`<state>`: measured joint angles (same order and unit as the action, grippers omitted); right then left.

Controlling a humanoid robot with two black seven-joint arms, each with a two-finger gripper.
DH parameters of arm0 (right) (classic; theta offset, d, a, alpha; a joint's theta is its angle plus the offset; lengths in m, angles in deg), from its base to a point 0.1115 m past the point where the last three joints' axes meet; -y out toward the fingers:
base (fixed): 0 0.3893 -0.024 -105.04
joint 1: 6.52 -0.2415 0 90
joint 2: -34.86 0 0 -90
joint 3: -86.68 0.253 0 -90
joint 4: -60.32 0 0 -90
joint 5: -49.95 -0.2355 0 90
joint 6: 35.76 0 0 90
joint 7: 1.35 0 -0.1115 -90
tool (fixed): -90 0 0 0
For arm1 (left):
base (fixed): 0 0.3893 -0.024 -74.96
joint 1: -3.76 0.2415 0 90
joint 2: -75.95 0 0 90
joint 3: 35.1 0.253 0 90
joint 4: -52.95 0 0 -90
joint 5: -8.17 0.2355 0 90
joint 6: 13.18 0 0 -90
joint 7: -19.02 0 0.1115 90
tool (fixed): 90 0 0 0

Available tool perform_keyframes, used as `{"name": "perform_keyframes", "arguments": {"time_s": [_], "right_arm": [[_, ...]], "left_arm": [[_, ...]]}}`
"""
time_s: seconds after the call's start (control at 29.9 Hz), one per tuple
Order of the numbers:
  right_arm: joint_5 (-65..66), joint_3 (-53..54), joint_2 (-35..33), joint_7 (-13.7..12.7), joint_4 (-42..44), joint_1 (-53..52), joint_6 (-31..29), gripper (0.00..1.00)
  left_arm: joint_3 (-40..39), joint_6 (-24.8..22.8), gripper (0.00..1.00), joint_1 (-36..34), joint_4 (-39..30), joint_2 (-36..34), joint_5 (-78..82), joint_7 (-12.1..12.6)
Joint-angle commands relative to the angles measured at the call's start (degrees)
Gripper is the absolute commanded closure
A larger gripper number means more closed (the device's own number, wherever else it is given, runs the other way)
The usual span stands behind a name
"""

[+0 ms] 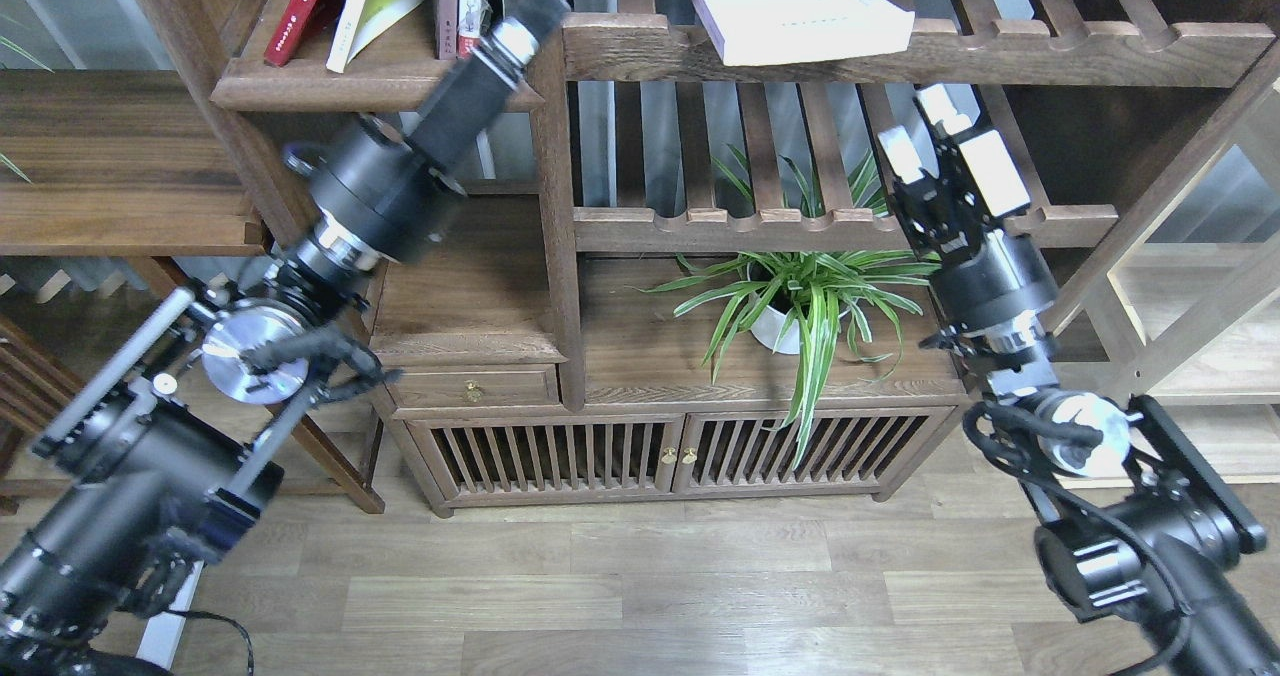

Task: Organize books on shelf
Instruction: 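Raise the right gripper to the white book on the upper shelf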

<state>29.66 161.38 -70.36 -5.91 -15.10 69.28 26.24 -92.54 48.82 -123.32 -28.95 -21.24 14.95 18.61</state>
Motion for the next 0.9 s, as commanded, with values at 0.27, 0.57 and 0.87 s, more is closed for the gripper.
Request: {"name": "perform_keyframes", "arguments": {"time_s": [0.27,0.57,0.87], "right_arm": [[0.16,-2.80,3.35,0.08,0.19,-4.61,6.55,0.13],[0.16,-4.04,3.35,-0.01,0.36,-8.65,13.41,0.13],[0.16,-4.04,2.48,-0.19,0.71,-11.90,20.09,0.13]], "left_arm": [[3.91,0.00,0.01,2.72,2.09,0.42,0.34,-0.12],[4.53,0.00,0.01,4.13,2.09,2.00,0.34,-0.12],[4.61,0.00,0.01,5.53,2.09,2.27,0.34,-0.12]]}}
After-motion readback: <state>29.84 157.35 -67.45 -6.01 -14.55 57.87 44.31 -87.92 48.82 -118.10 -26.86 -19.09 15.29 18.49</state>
